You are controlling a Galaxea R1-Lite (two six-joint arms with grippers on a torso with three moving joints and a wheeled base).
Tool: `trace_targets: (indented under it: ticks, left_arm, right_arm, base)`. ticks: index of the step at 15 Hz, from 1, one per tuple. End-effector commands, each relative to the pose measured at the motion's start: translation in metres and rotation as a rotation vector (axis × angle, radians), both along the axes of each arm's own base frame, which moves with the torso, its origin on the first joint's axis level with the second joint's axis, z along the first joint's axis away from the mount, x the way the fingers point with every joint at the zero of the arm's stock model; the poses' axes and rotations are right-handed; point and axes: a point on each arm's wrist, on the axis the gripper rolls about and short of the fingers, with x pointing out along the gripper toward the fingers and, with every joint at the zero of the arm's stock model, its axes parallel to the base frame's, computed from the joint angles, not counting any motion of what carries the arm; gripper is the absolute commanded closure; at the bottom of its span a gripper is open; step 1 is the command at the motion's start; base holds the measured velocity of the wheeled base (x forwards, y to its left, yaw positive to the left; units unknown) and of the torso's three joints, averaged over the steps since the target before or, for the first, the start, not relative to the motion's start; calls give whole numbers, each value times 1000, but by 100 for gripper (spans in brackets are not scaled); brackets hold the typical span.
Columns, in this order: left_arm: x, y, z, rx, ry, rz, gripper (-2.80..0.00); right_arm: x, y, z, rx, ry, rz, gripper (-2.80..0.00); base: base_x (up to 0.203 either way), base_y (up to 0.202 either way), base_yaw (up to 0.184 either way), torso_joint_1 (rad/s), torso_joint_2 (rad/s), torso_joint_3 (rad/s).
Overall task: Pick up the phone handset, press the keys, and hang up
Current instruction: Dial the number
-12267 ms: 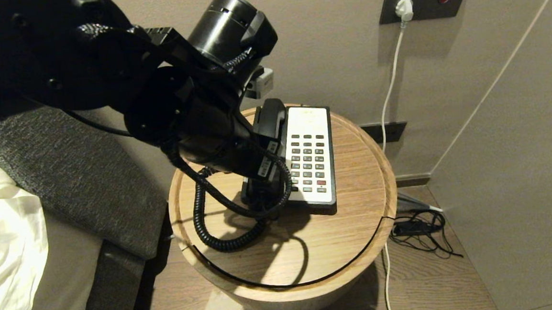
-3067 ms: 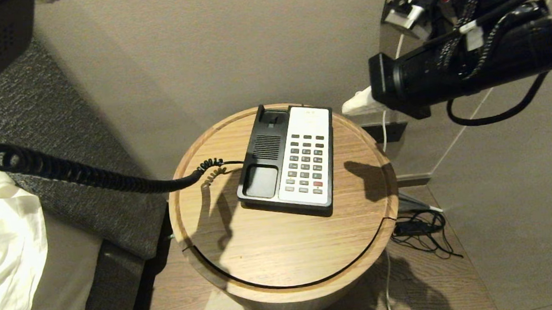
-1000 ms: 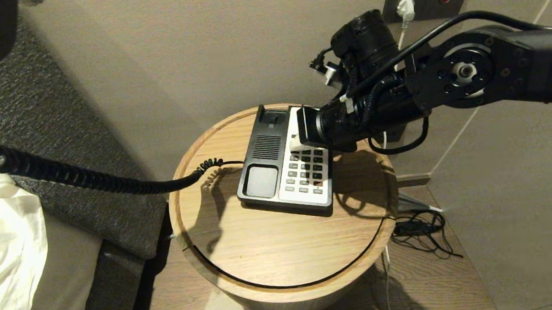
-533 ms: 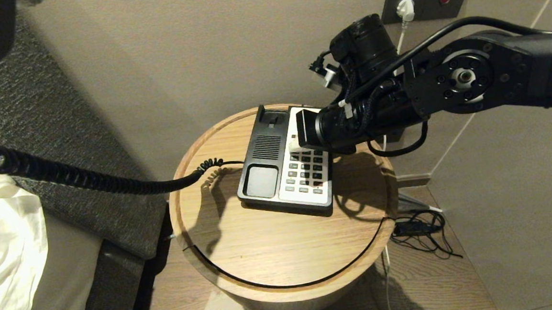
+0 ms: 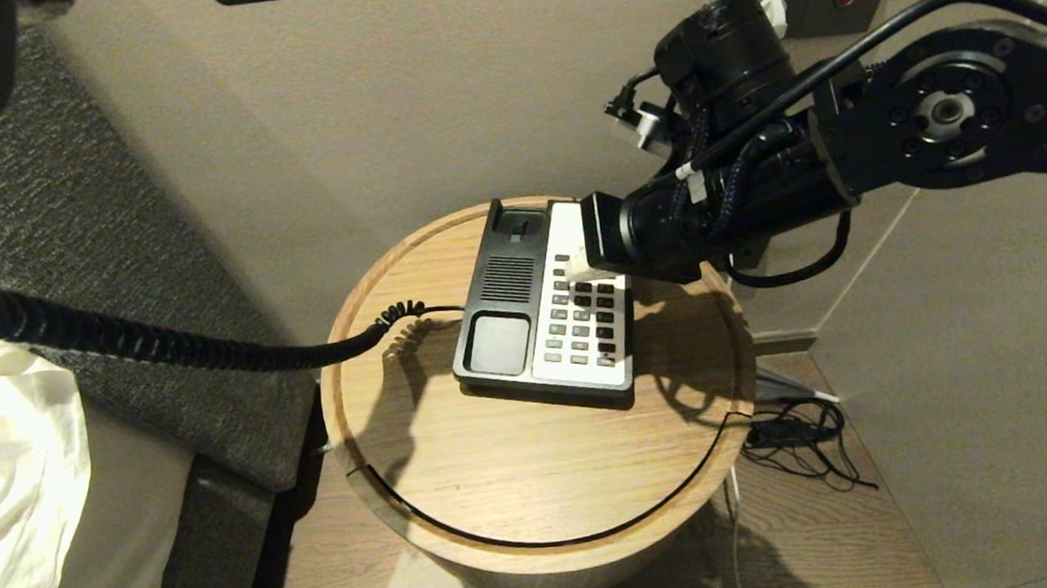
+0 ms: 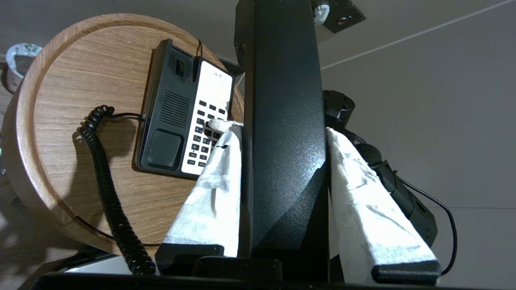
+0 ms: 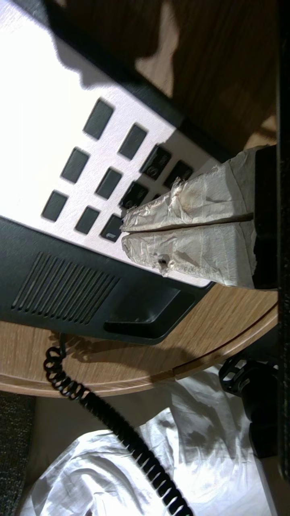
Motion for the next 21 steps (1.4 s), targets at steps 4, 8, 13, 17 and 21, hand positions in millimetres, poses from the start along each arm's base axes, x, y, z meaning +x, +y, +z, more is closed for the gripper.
trace_targets:
  ticks: [4,8,13,17,21]
  left_arm:
    - [-2,1,0,-2,1,0,0]
    - [-2,1,-1,-3,4,0,0]
    - [-3,2,0,-4,2,0,0]
    - [-3,2,0,-4,1,0,0]
    - [-4,3,-2,-3,6,1,0]
  right_arm:
    - [-6,-5,-5,-26,36,-15,0]
    - [-2,-4,-10,-36,44,-17,0]
    - [3,0,-20,-54,62,-18,0]
    - [4,-1,-24,-64,68,-20,0]
    - [-2,-4,-11,-38,43,-21,0]
  base:
    - [0,0,0,0,0,0]
    - [0,0,0,0,0,0]
    - [0,0,0,0,0,0]
    - [0,0,0,0,0,0]
    - [0,0,0,0,0,0]
